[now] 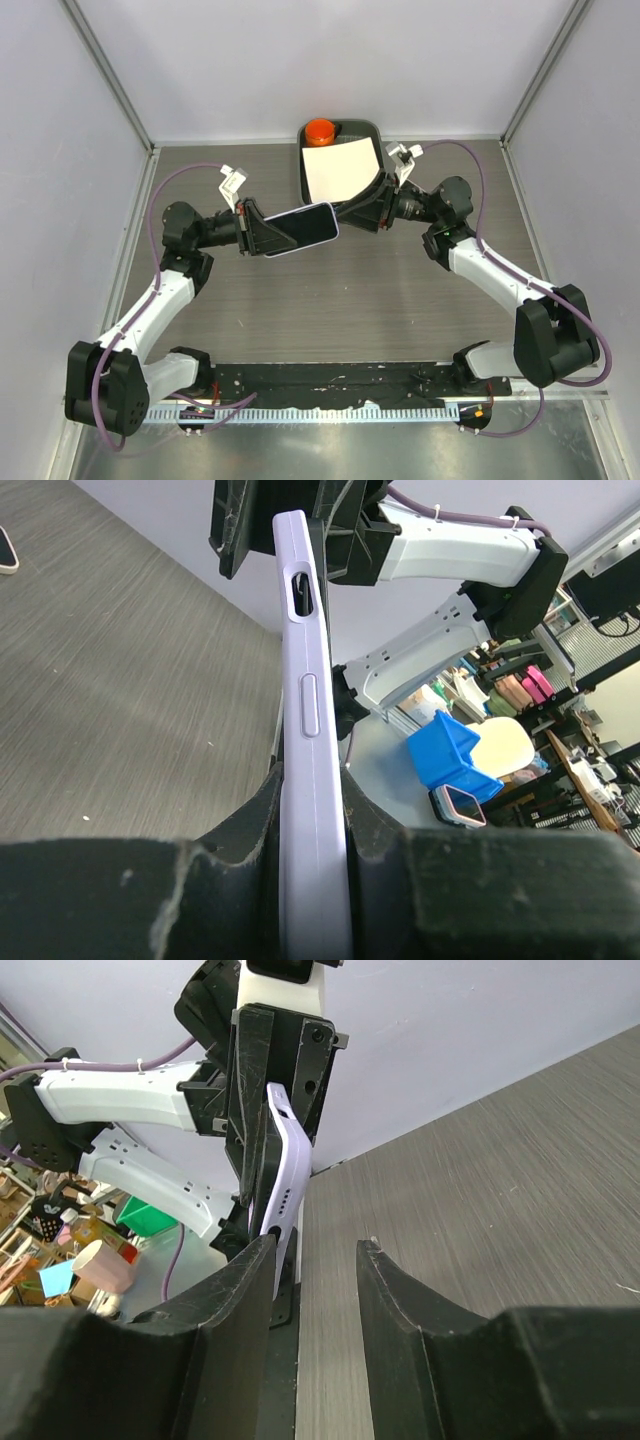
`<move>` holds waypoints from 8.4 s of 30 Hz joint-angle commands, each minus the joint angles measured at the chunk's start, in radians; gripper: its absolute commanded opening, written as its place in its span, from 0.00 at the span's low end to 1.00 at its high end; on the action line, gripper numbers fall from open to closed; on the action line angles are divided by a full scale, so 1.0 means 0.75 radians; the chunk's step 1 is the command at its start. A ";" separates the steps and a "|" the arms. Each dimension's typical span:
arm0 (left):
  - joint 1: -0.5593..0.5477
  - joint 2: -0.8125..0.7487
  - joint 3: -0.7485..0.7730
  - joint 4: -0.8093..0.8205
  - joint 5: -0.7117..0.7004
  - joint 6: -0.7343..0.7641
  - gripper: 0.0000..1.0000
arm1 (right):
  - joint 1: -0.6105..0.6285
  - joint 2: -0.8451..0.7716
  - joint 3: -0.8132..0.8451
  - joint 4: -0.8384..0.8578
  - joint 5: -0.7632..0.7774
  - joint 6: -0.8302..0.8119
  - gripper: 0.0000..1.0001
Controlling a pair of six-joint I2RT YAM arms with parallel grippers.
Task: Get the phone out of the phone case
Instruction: Remove the phone case from the phone.
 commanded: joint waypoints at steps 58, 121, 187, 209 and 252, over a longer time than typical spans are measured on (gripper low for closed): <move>-0.012 -0.017 0.030 0.233 0.045 -0.093 0.00 | 0.030 0.042 0.073 -0.089 0.027 -0.131 0.34; 0.023 -0.029 -0.052 0.439 -0.082 -0.142 0.00 | 0.222 0.216 0.122 -0.155 -0.036 -0.109 0.45; 0.130 -0.035 -0.060 -0.041 -0.358 0.155 0.00 | 0.385 0.400 0.141 0.183 -0.014 0.237 0.40; 0.146 -0.037 -0.037 -0.080 -0.397 0.167 0.37 | 0.343 0.361 0.129 0.136 -0.006 0.227 0.01; 0.111 -0.017 0.494 -1.196 -0.382 1.394 1.00 | 0.152 0.431 0.253 -0.388 0.074 0.051 0.01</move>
